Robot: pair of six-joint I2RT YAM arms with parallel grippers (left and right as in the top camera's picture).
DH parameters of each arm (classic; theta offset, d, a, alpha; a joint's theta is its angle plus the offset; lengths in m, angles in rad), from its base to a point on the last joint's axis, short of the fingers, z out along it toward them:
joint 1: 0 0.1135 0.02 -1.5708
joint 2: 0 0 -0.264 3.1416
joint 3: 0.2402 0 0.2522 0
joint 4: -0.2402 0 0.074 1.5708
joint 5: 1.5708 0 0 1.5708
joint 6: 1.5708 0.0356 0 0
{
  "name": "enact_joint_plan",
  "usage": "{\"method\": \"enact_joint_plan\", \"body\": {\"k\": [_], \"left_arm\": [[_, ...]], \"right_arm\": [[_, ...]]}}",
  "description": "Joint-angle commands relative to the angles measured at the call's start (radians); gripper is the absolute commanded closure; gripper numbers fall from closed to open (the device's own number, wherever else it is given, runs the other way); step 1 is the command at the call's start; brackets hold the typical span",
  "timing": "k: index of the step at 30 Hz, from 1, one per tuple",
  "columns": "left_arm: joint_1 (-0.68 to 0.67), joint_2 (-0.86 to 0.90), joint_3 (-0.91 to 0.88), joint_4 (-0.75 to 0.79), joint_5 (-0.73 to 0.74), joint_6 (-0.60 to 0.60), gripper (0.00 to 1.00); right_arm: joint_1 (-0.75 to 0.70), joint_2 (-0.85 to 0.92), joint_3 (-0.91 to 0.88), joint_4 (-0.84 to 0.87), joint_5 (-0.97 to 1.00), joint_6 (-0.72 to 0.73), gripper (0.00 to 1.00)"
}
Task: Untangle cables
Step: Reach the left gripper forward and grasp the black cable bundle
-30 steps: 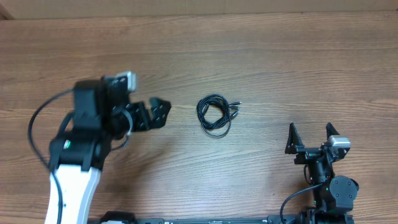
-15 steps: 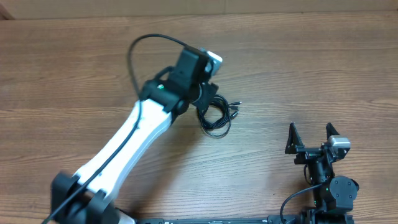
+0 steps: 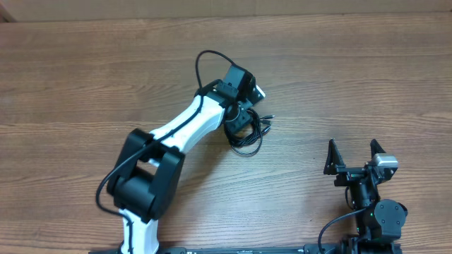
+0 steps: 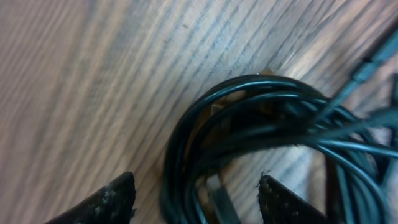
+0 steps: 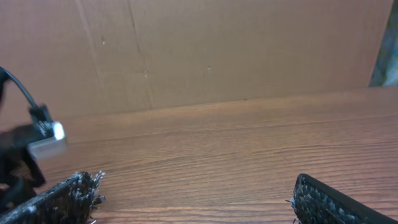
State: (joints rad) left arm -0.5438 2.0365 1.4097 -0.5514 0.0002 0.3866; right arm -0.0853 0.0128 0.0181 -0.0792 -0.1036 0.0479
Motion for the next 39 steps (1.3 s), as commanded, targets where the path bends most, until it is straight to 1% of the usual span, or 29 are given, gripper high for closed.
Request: {"method": "enact_joint_plan", "body": {"k": [1,3,4,5,8,9,11,12,13,14,15,16,17,18,19,20,22,23,24,25,28,30,31,32,33,35,36,38,39], "left_arm": [[-0.002,0.068,0.013,0.031,0.026,0.081,0.51],[0.000,0.085,0.013,0.029,0.017,0.080,0.82],[0.002,0.086,0.013,0.019,-0.003,0.072,0.96],[0.002,0.085,0.014,0.015,-0.022,0.049,0.96],[0.002,0.059,0.016,0.011,-0.150,-0.144,0.96],[0.002,0.039,0.018,0.000,-0.190,-0.254,0.96],[0.003,-0.007,0.026,-0.071,-0.213,-0.491,0.96],[0.005,-0.040,0.031,-0.138,-0.211,-0.658,0.96],[0.007,-0.060,0.031,-0.182,-0.209,-0.753,0.96],[0.012,-0.089,0.031,-0.251,-0.205,-0.904,0.96],[0.015,-0.109,0.031,-0.300,-0.197,-1.004,0.89],[0.018,-0.130,0.031,-0.348,-0.177,-1.105,0.68],[0.020,-0.145,0.031,-0.381,-0.143,-1.172,0.24],[0.020,-0.148,0.031,-0.386,-0.125,-1.176,0.08],[0.020,-0.147,0.031,-0.386,-0.118,-1.143,0.00],[0.020,-0.146,0.031,-0.386,-0.127,-1.094,0.00],[0.020,-0.146,0.031,-0.384,-0.157,-0.974,0.33],[0.020,-0.145,0.031,-0.383,-0.170,-0.924,0.39],[0.020,-0.143,0.030,-0.381,-0.171,-0.865,0.22],[0.020,-0.141,0.027,-0.381,-0.169,-0.845,0.14],[0.020,-0.128,0.001,-0.381,-0.164,-0.827,0.30],[0.020,-0.117,-0.031,-0.361,-0.164,-0.827,0.30],[0.020,-0.113,-0.053,-0.343,-0.164,-0.826,0.32],[0.020,-0.110,-0.071,-0.325,-0.158,-0.808,0.34],[0.020,-0.106,-0.095,-0.299,-0.143,-0.777,0.39],[0.020,-0.100,-0.127,-0.266,-0.103,-0.731,0.39],[0.020,-0.095,-0.137,-0.257,-0.099,-0.727,0.45],[0.020,-0.087,-0.144,-0.247,-0.103,-0.727,0.61],[0.020,-0.086,-0.144,-0.243,-0.104,-0.726,0.62]], "right_arm": [[-0.008,-0.010,-0.010,0.005,-0.003,-0.012,0.00],[-0.008,-0.010,-0.010,0.005,-0.003,-0.012,0.00],[-0.008,-0.010,-0.010,0.005,-0.003,-0.012,0.00],[-0.008,-0.010,-0.010,0.005,-0.003,-0.012,0.00],[-0.008,-0.010,-0.010,0.005,-0.003,-0.012,0.00],[-0.008,-0.010,-0.010,0.005,-0.003,-0.012,0.00],[-0.008,-0.010,-0.010,0.005,-0.003,-0.012,0.00],[-0.008,-0.010,-0.010,0.005,-0.003,-0.012,0.00],[-0.008,-0.010,-0.010,0.005,-0.003,-0.012,0.00],[-0.008,-0.010,-0.010,0.005,-0.003,-0.012,0.00],[-0.008,-0.010,-0.010,0.005,-0.003,-0.012,0.00],[-0.008,-0.010,-0.010,0.005,-0.003,-0.012,0.00],[-0.008,-0.010,-0.010,0.005,-0.003,-0.012,0.00],[-0.008,-0.010,-0.010,0.005,-0.003,-0.012,0.00],[-0.008,-0.010,-0.010,0.005,-0.003,-0.012,0.00],[-0.008,-0.010,-0.010,0.005,-0.003,-0.012,0.00],[-0.008,-0.010,-0.010,0.005,-0.003,-0.012,0.00],[-0.008,-0.010,-0.010,0.005,-0.003,-0.012,0.00],[-0.008,-0.010,-0.010,0.005,-0.003,-0.012,0.00],[-0.008,-0.010,-0.010,0.005,-0.003,-0.012,0.00],[-0.008,-0.010,-0.010,0.005,-0.003,-0.012,0.00],[-0.008,-0.010,-0.010,0.005,-0.003,-0.012,0.00],[-0.008,-0.010,-0.010,0.005,-0.003,-0.012,0.00],[-0.008,-0.010,-0.010,0.005,-0.003,-0.012,0.00],[-0.008,-0.010,-0.010,0.005,-0.003,-0.012,0.00],[-0.008,-0.010,-0.010,0.005,-0.003,-0.012,0.00],[-0.008,-0.010,-0.010,0.005,-0.003,-0.012,0.00],[-0.008,-0.010,-0.010,0.005,-0.003,-0.012,0.00],[-0.008,-0.010,-0.010,0.005,-0.003,-0.012,0.00]]}}
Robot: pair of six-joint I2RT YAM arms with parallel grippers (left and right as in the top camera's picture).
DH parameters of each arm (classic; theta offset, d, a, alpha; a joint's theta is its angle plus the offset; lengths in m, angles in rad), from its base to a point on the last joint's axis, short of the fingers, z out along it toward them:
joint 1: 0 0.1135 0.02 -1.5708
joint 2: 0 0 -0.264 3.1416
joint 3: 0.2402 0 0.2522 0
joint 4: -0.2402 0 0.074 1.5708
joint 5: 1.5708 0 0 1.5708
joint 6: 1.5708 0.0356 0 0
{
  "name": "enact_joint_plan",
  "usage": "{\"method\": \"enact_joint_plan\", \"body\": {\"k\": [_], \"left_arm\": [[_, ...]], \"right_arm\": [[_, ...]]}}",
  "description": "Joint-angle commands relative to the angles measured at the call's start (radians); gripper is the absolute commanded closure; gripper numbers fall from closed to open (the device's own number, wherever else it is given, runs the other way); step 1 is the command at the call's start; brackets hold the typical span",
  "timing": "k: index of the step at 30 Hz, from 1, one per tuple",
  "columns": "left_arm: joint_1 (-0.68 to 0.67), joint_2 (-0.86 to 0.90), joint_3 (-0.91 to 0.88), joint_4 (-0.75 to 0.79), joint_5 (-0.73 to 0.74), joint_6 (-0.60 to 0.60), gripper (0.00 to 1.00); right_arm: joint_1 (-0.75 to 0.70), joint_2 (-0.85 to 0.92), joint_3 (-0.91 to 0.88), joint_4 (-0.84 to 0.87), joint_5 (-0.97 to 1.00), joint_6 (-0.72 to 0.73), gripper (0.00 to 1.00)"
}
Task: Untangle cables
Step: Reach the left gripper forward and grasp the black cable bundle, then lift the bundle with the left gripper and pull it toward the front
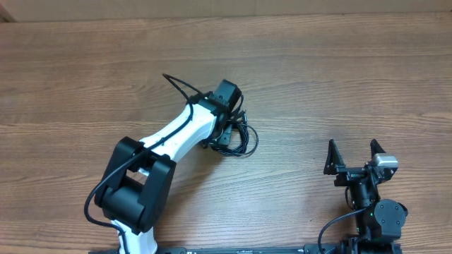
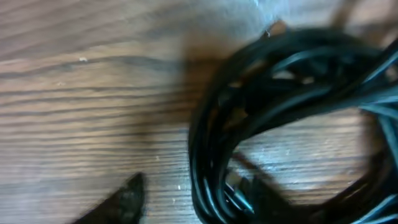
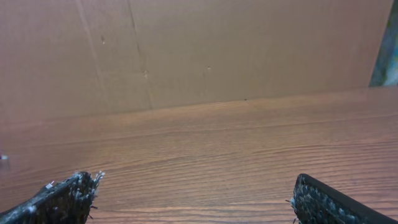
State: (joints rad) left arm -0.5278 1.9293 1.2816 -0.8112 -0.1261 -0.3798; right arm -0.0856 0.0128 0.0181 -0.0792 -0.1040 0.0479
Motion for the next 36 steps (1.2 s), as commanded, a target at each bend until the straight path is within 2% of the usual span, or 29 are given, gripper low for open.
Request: {"method": "enact_joint_plan", "body": {"k": [1,2,3,6,8,12,19,23,29,31,33,34,36], "left_arm": [[0.005,0.024,-0.016,0.028,0.022,0.040,0.69],[0.006,0.025,-0.016,0.037,0.023,0.039,0.75],[0.006,0.025,-0.016,0.055,0.023,0.034,0.96],[0.006,0.024,-0.010,0.054,0.021,0.013,0.96],[0.010,0.015,0.031,-0.008,0.022,0.013,0.96],[0.011,-0.034,0.229,-0.230,0.018,0.026,0.96],[0.011,-0.125,0.419,-0.467,0.019,0.086,0.96],[0.019,-0.235,0.449,-0.533,0.019,0.117,0.96],[0.063,-0.441,0.449,-0.540,0.023,0.133,0.96],[0.094,-0.505,0.449,-0.550,0.045,0.132,0.96],[0.147,-0.579,0.447,-0.581,0.114,0.100,0.96],[0.169,-0.608,0.443,-0.597,0.158,0.072,0.96],[0.184,-0.650,0.432,-0.604,0.233,0.042,0.95]], "right_arm": [[-0.007,-0.010,-0.010,0.005,-0.002,-0.012,0.00],[-0.007,-0.010,-0.010,0.005,-0.003,-0.012,0.00],[-0.007,-0.010,-0.010,0.005,-0.002,-0.012,0.00],[-0.007,-0.010,-0.010,0.005,-0.003,-0.012,0.00],[-0.007,-0.010,-0.010,0.005,-0.003,-0.012,0.00],[-0.007,-0.010,-0.010,0.005,-0.003,-0.012,0.00],[-0.007,-0.010,-0.010,0.005,-0.003,-0.012,0.00],[-0.007,-0.010,-0.010,0.005,-0.003,-0.012,0.00],[-0.007,-0.010,-0.010,0.008,-0.051,0.031,0.00],[-0.007,-0.010,-0.010,0.023,-0.177,0.319,0.00],[-0.007,-0.010,-0.010,0.026,-0.457,0.829,0.00],[-0.007,-0.010,-0.010,0.024,-0.595,1.017,0.00],[-0.007,-0.010,-0.010,0.017,-0.808,1.221,0.00]]}}
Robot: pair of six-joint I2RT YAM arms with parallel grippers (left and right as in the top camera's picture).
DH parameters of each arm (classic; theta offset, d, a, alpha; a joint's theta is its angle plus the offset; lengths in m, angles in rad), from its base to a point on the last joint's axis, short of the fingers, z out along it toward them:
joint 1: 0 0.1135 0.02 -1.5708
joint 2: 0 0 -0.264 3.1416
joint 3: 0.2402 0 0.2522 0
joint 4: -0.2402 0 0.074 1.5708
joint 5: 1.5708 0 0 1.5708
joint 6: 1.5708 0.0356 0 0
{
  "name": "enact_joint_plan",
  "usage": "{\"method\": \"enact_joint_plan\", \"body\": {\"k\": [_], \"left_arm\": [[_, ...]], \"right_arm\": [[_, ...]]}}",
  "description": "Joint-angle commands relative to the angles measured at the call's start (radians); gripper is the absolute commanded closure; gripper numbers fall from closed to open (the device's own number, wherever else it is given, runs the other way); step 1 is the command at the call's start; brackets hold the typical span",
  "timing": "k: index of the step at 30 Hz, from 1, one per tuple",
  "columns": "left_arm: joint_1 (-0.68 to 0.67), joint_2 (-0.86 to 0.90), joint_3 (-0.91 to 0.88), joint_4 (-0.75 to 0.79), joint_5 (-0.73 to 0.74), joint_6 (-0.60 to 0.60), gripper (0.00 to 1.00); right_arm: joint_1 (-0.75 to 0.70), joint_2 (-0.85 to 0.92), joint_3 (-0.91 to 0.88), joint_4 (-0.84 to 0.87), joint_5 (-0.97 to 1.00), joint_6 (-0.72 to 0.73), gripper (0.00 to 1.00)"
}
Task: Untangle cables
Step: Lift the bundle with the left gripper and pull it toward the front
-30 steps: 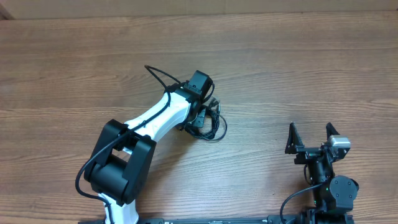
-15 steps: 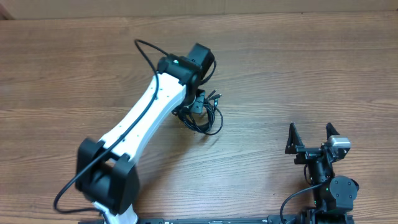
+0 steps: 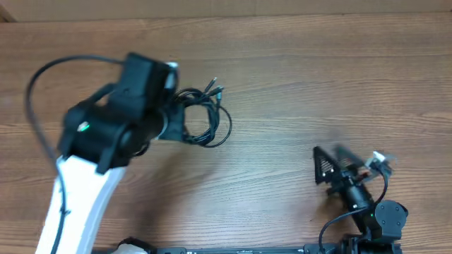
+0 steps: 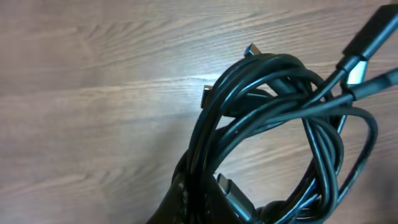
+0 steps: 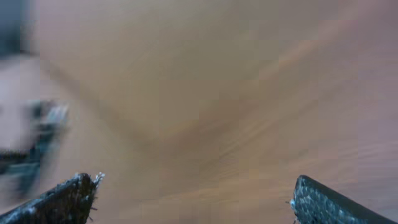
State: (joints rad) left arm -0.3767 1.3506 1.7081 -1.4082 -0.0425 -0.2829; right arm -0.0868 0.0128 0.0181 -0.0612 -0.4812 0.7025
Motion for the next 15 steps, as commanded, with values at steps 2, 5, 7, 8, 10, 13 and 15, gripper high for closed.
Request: {"method": "enact_joint_plan", "body": {"k": [2,5,7,8,10,13,15], "left_arm": [[0.033,-0.126,-0.014,-0.008,0.171,-0.079,0.96],[0.034,-0.188,-0.056,-0.040,0.150,-0.093,0.96],[0.033,-0.228,-0.097,-0.082,0.100,-0.150,0.96],[0.034,-0.262,-0.135,-0.097,0.069,-0.194,0.96],[0.034,-0.352,-0.246,-0.086,0.014,-0.286,0.95],[0.033,-0.454,-0.392,-0.032,0.015,-0.346,0.96],[0.033,-0.517,-0.534,0.048,0.060,-0.409,0.96]], "right_arm": [[-0.006,-0.010,-0.010,0.000,-0.454,0.586,0.00],[-0.006,-0.010,-0.010,0.001,-0.341,0.557,0.00],[-0.006,-0.010,-0.010,0.015,-0.351,0.547,0.00],[-0.006,-0.010,-0.010,0.036,-0.371,0.537,0.00],[-0.006,-0.010,-0.005,0.063,-0.431,0.493,0.01],[-0.006,-0.003,0.030,0.061,-0.474,0.489,0.01],[-0.006,0.045,0.083,0.048,-0.536,0.484,0.01]]}}
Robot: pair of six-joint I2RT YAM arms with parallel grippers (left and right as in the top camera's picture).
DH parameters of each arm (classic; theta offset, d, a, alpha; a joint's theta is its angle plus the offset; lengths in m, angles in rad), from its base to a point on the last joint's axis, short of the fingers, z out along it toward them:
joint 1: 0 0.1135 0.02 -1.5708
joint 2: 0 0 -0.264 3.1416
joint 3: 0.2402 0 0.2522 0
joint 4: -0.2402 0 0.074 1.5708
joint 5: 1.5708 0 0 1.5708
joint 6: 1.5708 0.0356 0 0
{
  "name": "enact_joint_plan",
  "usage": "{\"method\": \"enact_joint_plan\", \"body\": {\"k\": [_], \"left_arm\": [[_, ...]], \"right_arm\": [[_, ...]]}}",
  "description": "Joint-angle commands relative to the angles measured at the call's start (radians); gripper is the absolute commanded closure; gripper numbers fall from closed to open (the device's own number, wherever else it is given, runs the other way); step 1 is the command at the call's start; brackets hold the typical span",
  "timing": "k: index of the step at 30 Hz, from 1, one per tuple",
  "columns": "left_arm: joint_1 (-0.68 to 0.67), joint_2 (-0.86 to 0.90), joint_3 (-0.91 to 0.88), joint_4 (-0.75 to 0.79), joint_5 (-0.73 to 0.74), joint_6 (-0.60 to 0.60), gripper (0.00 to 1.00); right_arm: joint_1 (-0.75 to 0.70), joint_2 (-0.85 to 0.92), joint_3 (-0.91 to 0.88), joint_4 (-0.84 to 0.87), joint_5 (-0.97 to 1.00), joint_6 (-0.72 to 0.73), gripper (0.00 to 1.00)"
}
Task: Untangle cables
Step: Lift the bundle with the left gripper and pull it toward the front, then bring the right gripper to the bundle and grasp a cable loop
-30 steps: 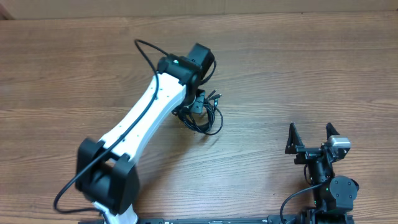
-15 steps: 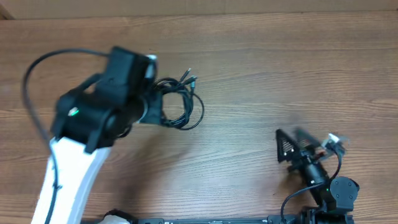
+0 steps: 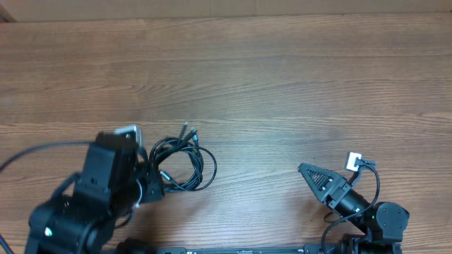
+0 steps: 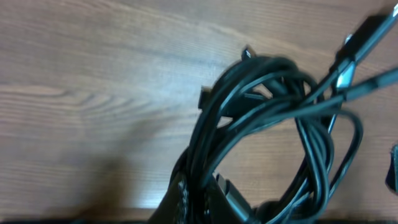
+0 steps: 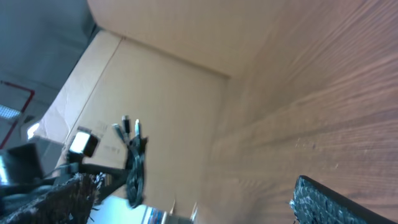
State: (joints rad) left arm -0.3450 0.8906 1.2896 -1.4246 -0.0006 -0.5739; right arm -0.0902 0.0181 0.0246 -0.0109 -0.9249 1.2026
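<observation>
A tangled bundle of black cables hangs looped from my left gripper, which is shut on its strands at the front left of the table. In the left wrist view the coils fan out from the shut left gripper, with plug ends sticking out at the upper right. My right gripper is at the front right, turned toward the left and open with nothing in it. The right wrist view shows the open right gripper and, far off, the bundle.
The wooden table stretches behind both arms. A cardboard wall stands along its far edge. The right arm's base sits at the front right edge.
My left gripper, still shut on the bundle, has moved from the left middle of the table toward the front edge. The right gripper has turned further to the left.
My left gripper was open around the bundle lying mid-table, while the right gripper stood open at the front right. Then the bundle lay a little further left. Then the left gripper was shut on it at the left, and now holds it near the front.
</observation>
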Motion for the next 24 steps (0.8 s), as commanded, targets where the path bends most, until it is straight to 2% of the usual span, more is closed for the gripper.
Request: {"method": "enact_joint_plan", "body": {"k": [1,5,9,10,11,12,18,19,20,22,24], "left_arm": [[0.002,-0.067,-0.169,0.115,0.064,-0.122,0.96],[-0.004,-0.064,-0.300,0.305,0.232,-0.122,0.96],[-0.004,-0.060,-0.344,0.423,0.289,-0.122,0.96],[-0.004,-0.060,-0.344,0.436,0.288,-0.122,0.96],[-0.004,-0.060,-0.344,0.462,0.286,-0.122,0.96],[-0.004,-0.060,-0.344,0.483,0.287,-0.122,0.96],[-0.004,-0.060,-0.344,0.548,0.282,-0.072,0.96],[-0.004,-0.060,-0.344,0.547,0.283,-0.072,0.96],[-0.004,-0.060,-0.344,0.547,0.283,-0.072,0.96],[-0.004,-0.060,-0.345,0.546,0.284,-0.064,0.95],[-0.005,-0.060,-0.346,0.542,0.287,-0.037,0.96]], "right_arm": [[-0.003,0.071,0.102,-0.009,-0.129,-0.038,0.01],[-0.002,0.229,0.213,-0.055,-0.269,-0.121,0.01],[0.007,0.330,0.237,0.066,-0.292,-0.135,0.02],[0.012,0.335,0.237,0.066,-0.274,-0.135,0.10],[0.035,0.347,0.237,0.057,-0.224,-0.137,0.23],[0.056,0.352,0.237,0.053,-0.195,-0.137,0.28],[0.394,0.392,0.237,0.024,0.231,-0.092,0.29],[0.510,0.429,0.237,0.025,0.379,-0.047,0.32],[0.541,0.441,0.237,0.026,0.418,-0.042,0.34],[0.674,0.509,0.237,0.098,0.541,-0.020,0.36],[0.748,0.561,0.237,0.189,0.603,-0.021,0.37]]}}
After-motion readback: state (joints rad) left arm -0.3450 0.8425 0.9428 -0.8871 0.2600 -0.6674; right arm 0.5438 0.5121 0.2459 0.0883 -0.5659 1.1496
